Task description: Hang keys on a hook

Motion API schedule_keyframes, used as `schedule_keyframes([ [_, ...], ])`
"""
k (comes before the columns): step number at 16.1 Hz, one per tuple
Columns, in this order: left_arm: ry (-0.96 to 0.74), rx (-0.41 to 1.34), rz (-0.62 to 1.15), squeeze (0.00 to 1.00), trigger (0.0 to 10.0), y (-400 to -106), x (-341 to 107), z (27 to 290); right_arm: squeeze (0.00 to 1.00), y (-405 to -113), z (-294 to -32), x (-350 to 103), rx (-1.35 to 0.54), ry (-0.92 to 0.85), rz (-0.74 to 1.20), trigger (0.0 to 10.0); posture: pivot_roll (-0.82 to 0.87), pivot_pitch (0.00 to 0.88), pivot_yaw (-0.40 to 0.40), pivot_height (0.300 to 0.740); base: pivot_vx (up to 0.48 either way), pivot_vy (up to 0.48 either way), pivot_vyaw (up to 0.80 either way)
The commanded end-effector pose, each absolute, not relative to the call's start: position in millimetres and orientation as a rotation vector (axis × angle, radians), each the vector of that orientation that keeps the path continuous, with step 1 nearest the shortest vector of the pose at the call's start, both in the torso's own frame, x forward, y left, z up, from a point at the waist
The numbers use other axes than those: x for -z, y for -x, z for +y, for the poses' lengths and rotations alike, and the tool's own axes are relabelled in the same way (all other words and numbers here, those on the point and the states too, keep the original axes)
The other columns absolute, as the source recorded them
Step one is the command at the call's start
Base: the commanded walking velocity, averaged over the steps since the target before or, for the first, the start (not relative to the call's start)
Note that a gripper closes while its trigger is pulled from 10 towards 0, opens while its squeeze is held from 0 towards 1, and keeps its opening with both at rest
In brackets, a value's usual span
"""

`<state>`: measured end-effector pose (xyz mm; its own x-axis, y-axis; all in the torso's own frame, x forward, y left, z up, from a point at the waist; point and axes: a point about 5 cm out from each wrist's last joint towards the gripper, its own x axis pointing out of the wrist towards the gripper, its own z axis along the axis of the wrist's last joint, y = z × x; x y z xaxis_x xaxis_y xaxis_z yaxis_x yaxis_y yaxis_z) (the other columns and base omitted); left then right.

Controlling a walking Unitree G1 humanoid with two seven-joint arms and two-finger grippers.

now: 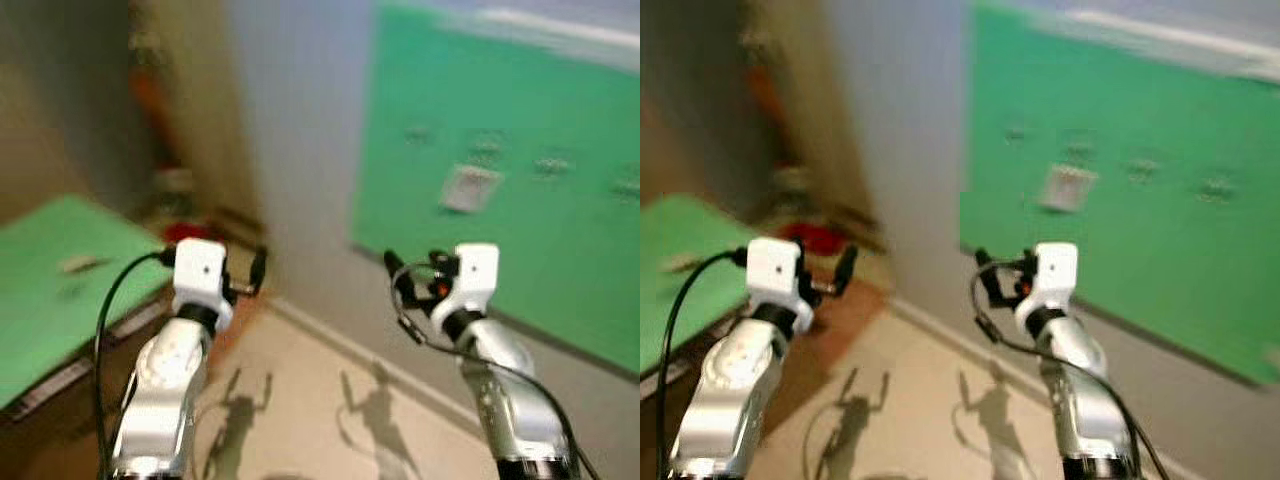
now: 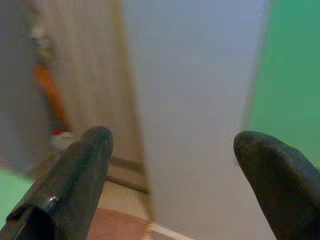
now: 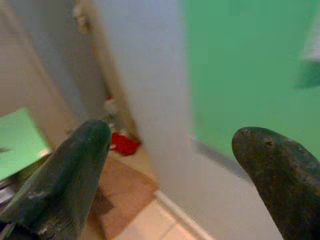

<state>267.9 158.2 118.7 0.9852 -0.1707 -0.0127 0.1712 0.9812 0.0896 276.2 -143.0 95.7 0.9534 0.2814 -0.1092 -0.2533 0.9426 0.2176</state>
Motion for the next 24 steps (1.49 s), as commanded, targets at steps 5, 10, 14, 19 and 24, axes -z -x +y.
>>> schedule_keyframes([
  [5, -0.103, 0.121, 0.021, 0.0, 10.0, -272.5, -120.6, 169.5, 0.0, -276.1, -142.0, -86.0, -0.293, -0.216, 0.169, 10.0, 0.04, 0.0, 0.029, 0.74, 0.0, 0.0, 0.77],
  [10, -0.118, 0.081, 0.032, 0.0, 10.0, -278.4, -124.2, 175.0, 0.0, -276.4, -139.8, -79.8, -0.318, -0.203, 0.185, 10.0, 0.05, 0.0, 0.027, 0.74, 0.0, 0.0, 0.76],
  [14, -0.169, 0.032, 0.04, 0.0, 10.0, -282.2, -124.8, 176.0, 0.0, -276.9, -140.1, -74.2, -0.324, -0.198, 0.207, 10.0, 0.05, 0.0, 0.024, 0.74, 0.437, 0.0, 0.38],
  [19, -0.176, 0.018, 0.044, 0.0, 10.0, -285.9, -125.3, 174.6, 0.0, -276.3, -138.1, -71.5, -0.343, -0.197, 0.209, 10.0, 0.05, 0.0, 0.02, 0.74, 0.466, 0.0, 0.0],
  [24, -0.256, -0.008, 0.076, 0.0, 10.0, -290.2, -122.5, 178.9, 0.0, -276.5, -136.6, -72.2, -0.358, -0.193, 0.201, 10.0, 0.05, 0.0, 0.018, 0.74, 0.477, 0.0, 0.0],
])
